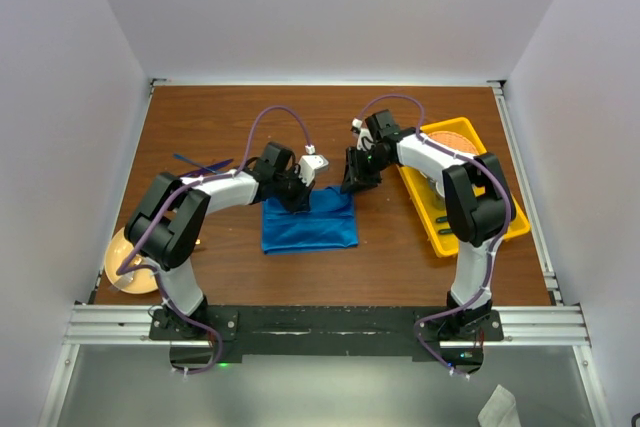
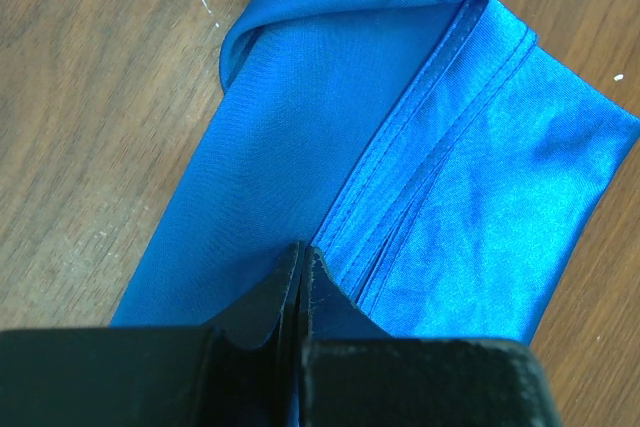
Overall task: Fold the napkin into a case and place the utensils inside
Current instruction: Smooth out the 2/3-rectangle-folded napkin at the center of the board.
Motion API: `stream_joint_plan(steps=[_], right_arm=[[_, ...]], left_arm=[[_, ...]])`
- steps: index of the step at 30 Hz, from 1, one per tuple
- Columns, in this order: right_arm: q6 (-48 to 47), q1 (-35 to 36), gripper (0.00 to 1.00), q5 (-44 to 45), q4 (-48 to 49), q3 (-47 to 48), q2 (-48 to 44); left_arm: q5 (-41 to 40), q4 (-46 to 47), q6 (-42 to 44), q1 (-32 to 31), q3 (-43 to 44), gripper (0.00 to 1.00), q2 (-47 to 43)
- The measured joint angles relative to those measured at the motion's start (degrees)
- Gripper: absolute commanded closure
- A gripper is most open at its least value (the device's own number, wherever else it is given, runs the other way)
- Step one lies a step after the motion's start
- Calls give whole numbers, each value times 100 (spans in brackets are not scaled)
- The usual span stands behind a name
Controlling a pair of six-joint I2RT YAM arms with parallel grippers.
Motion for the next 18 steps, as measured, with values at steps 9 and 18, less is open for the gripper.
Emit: stream_joint_plan(steps=[9,18], right_arm=[[85,-28,64,81,-2,44,0],[114,-70,63,326,4,94,0]], left_arm=[[0,2,-2,0,-2,100,0],[0,2,-2,0,-2,100,0]])
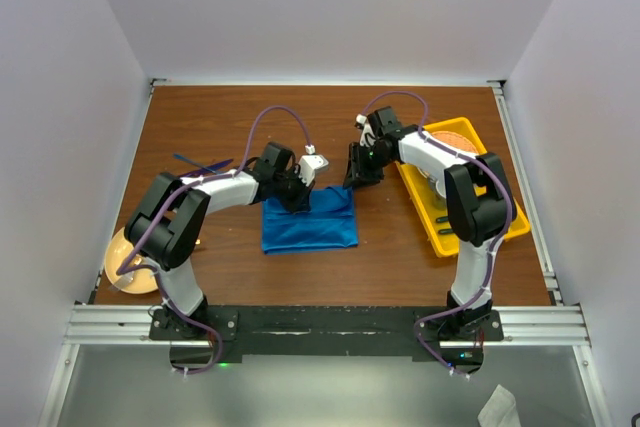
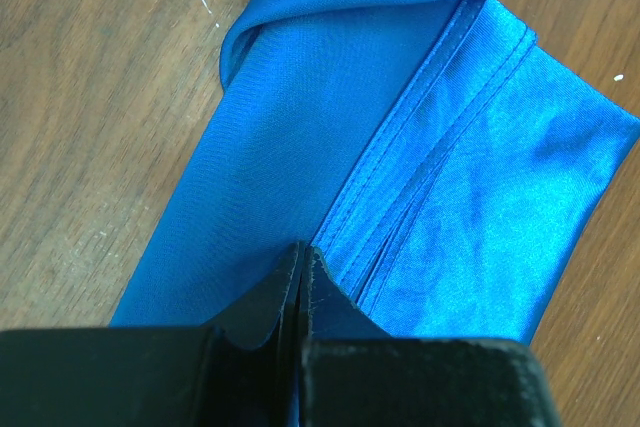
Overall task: Fold the napkin into a case and place the utensils inside
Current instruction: Smooth out the 2/3-rectangle-folded napkin at the center of the board.
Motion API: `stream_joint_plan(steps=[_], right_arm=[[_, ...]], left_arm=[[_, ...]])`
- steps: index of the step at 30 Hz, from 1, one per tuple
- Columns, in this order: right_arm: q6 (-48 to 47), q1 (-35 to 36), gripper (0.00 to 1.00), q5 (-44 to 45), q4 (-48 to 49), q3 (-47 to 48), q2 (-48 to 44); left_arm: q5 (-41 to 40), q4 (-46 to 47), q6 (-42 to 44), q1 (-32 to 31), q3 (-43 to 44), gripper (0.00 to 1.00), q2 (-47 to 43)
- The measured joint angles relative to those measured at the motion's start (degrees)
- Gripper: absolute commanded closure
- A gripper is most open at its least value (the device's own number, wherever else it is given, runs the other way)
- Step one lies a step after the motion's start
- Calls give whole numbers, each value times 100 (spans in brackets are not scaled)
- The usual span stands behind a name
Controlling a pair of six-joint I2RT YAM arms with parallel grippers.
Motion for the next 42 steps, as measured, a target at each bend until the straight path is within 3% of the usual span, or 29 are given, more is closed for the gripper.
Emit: stream_joint_plan(steps=[17,25,42], right_arm=[[247,-2,80,-155,68,31,116],[352,-4,100,-343,37,33,243],[-57,-4,100,-262,-577,192,422]], left_arm=[[2,0,0,0,0,100,4],[2,17,-17,0,2,100,9],[-4,52,-96,0,2,98,22]])
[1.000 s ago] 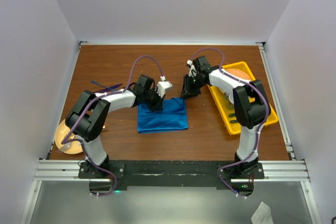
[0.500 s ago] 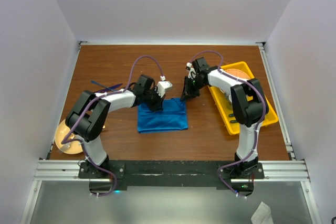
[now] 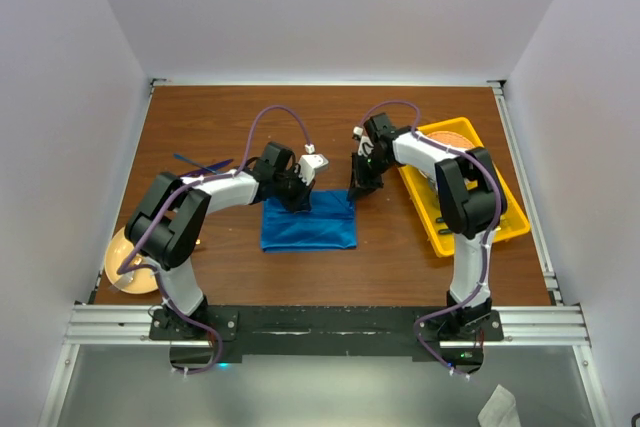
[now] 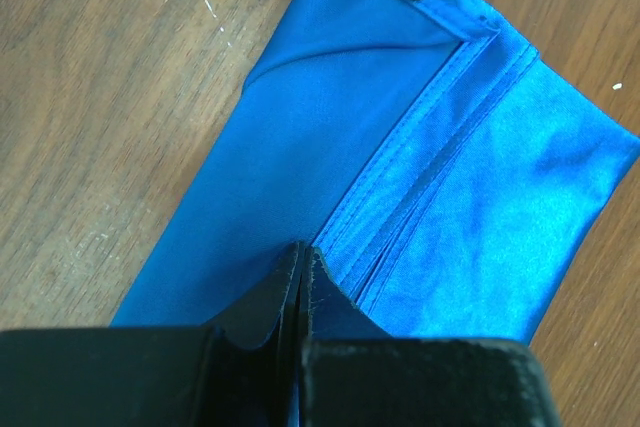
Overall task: Fold the napkin into a case and place the utensils inside
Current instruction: Smooth out the 2/3-rectangle-folded napkin at the center of the board.
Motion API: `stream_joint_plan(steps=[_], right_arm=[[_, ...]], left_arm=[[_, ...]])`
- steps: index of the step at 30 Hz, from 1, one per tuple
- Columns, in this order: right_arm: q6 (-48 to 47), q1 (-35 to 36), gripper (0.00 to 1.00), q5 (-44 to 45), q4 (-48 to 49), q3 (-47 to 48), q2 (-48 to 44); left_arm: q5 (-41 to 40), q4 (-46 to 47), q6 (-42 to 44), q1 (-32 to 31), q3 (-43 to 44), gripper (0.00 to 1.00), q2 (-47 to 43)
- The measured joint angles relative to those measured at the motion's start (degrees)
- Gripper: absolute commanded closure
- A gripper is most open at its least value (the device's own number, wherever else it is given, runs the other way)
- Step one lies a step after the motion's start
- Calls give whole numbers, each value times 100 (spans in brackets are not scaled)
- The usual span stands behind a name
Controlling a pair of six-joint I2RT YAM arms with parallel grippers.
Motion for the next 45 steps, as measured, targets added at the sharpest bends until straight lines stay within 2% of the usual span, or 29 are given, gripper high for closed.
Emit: stream_joint_plan(steps=[2,6,11,19,25,27,28,31,32,33,35,39,43,45], right_arm=[[-46,2,100,70,17,0,136],[-107,7,100,26,20,44,199],[-212,39,100,79,28,63,203],[-389,48,100,105,26,94,210],[-509,61,100,181,28,125,210],[-531,70,100,219,44,144,212],[-555,72,100,229,52,157,216],[-599,83,100,238,72,278,293],[-612,83,100,243,90,319,319],[-625,85,100,249,107,354,339],[-638,85,100,262,125,404,367],[-667,94,100,284,155,415,372],[-667,103,100,306,155,415,372],[-669,109,100,323,155,415,372]], left_arm=[[2,-2,-2,0,7,95,0],[31,-72,-4,11,44,78,2],[459,-446,-94,273,74,70,-111],[929,-756,-385,1102,201,70,-306],[1073,-780,-592,1453,273,72,267],[1128,-785,-654,1543,365,69,350],[1204,-780,-693,1596,387,66,378],[1493,-772,-697,1838,365,47,363],[1598,-772,-699,1945,337,27,321],[1707,-774,-691,2028,306,21,256],[1974,-758,-780,2129,275,16,83],[2603,-15,-1735,1967,258,19,-313],[3021,1725,-3307,1563,63,35,-293],[3093,2461,-4044,1362,-7,37,-94]])
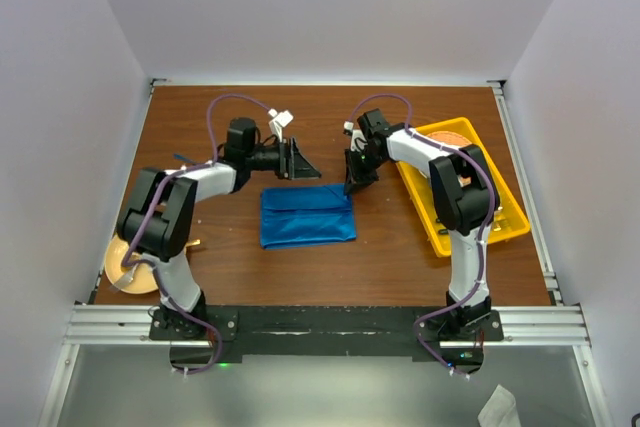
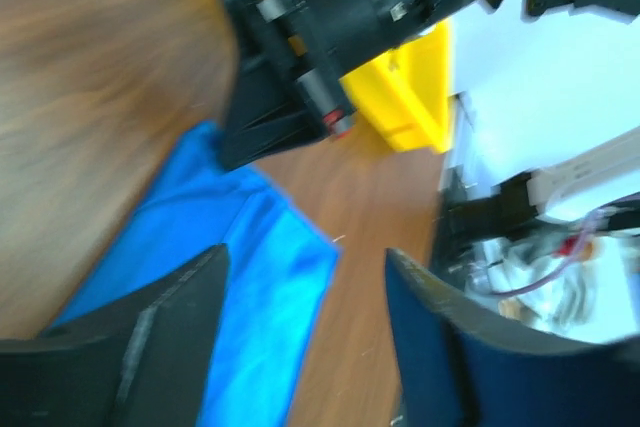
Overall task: Fold the napkin into a case and place the utensils inside
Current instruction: Smooth out the 2/3-rectangle-folded napkin at the center of the board.
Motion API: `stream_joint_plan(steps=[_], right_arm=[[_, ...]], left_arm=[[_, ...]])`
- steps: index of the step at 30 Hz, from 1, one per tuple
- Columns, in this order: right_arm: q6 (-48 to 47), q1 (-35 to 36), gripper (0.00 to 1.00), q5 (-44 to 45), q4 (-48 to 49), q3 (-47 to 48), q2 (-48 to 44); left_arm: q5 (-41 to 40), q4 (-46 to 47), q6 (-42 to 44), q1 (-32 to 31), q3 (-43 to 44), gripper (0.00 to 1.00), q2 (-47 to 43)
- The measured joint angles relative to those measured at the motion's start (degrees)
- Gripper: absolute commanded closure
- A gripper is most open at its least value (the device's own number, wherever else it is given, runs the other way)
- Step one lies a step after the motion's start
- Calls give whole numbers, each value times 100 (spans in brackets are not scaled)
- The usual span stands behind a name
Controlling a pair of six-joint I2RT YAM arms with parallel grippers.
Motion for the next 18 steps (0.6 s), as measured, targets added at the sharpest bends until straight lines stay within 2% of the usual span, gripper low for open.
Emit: stream_joint_plan(steps=[5,9,13,18], right_arm=[[0,4,100,17,-2,0,-2],[0,9,100,31,-2,0,-2],[2,9,100,35,-2,0,-2],[2,15,100,50,37,-2,-2]], left_arm=[[28,1329,-1316,-302,-61,24,721],[-46,1746,-1867,-286,-85,17,1285],[-85,1707,-1915,-153,-157,16,1635],[155,1587,-1799,280,-284,16,1661]])
